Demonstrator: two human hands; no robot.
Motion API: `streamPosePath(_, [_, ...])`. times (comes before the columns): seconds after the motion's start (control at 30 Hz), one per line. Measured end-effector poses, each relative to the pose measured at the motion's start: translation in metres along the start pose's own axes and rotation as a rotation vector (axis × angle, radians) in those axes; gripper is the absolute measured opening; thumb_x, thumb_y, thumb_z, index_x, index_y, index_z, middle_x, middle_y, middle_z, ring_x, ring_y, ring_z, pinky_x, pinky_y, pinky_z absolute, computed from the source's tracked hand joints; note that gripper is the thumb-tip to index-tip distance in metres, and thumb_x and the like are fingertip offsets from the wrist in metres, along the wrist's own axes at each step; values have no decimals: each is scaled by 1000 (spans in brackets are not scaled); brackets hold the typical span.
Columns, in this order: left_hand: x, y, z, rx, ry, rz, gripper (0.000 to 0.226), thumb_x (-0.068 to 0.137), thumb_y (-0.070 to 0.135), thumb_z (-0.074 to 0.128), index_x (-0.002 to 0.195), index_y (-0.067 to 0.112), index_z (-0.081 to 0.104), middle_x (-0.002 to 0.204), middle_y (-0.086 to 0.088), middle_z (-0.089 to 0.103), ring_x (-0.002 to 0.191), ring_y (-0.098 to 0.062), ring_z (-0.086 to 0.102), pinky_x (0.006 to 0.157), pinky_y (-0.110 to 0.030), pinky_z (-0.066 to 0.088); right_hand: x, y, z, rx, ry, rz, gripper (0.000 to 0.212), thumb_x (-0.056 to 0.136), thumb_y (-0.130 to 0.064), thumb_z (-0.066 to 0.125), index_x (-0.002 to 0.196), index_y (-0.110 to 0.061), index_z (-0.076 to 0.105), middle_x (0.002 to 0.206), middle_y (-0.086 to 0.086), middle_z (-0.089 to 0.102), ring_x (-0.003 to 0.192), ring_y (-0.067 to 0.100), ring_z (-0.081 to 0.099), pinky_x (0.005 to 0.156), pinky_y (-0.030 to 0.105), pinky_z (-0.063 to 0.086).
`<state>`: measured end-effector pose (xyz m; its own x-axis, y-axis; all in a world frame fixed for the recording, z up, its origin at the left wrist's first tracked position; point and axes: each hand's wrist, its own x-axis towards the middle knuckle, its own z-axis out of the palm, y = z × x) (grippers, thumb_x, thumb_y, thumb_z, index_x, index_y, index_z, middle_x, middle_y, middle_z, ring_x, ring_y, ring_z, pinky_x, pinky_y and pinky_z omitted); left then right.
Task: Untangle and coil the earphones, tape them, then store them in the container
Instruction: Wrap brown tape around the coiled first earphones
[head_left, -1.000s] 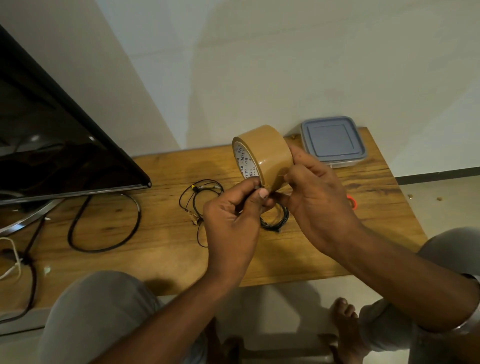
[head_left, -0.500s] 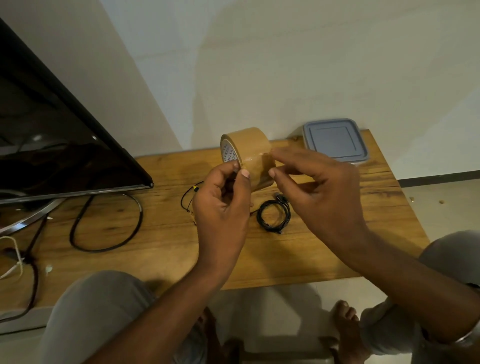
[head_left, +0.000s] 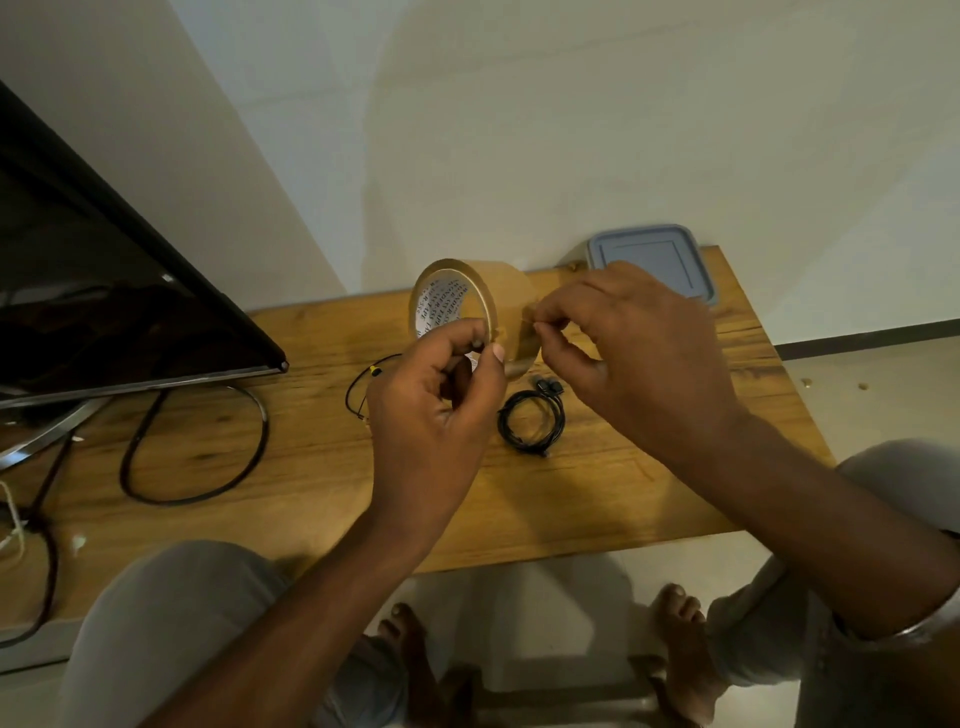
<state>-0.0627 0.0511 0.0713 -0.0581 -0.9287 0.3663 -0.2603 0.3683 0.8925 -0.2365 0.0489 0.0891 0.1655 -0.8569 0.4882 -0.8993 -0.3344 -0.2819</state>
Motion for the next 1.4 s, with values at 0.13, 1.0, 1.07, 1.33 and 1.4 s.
streamPosePath(0.13, [0, -2, 0, 9, -16, -50, 8, 92, 11, 67, 93, 17, 71, 58, -19, 52, 50, -35, 45, 43, -41, 38, -1, 3, 9, -48, -55, -35, 13, 91, -27, 55, 90, -16, 62, 87, 0, 62, 84, 19, 56, 49, 36, 47])
streamPosePath(1.0, [5, -16, 5, -91, 97, -213, 8, 92, 12, 69, 92, 18, 74, 76, -2, 72, 64, -25, 70, 57, -38, 60, -5, 8, 24, 426, -115, 54, 11, 100, -22, 58, 108, -14, 55, 104, -6, 57, 87, 6, 61, 73, 25, 56])
streamPosePath(1.07, [6, -18, 3, -91, 103, -223, 11, 92, 13, 69, 91, 23, 73, 77, -1, 74, 64, -26, 70, 58, -41, 60, -5, 7, 26, 500, -81, 113, 33, 95, -26, 68, 124, -15, 55, 106, -6, 62, 88, 4, 67, 75, 20, 58])
streamPosePath(1.33, [2, -20, 9, -136, 76, -257, 7, 92, 6, 69, 95, 7, 74, 75, -11, 69, 63, -25, 67, 53, -25, 57, -10, 6, 37, 405, 43, 142, 8, 95, -15, 66, 102, -16, 70, 101, -5, 64, 85, 11, 62, 67, 36, 57])
streamPosePath(1.4, [0, -19, 10, -137, 63, -267, 6, 92, 5, 68, 94, 6, 74, 75, -12, 70, 62, -22, 67, 54, -27, 58, -12, 4, 37, 307, 19, 137, 4, 96, -17, 62, 99, -18, 65, 102, -8, 60, 84, 12, 60, 62, 39, 55])
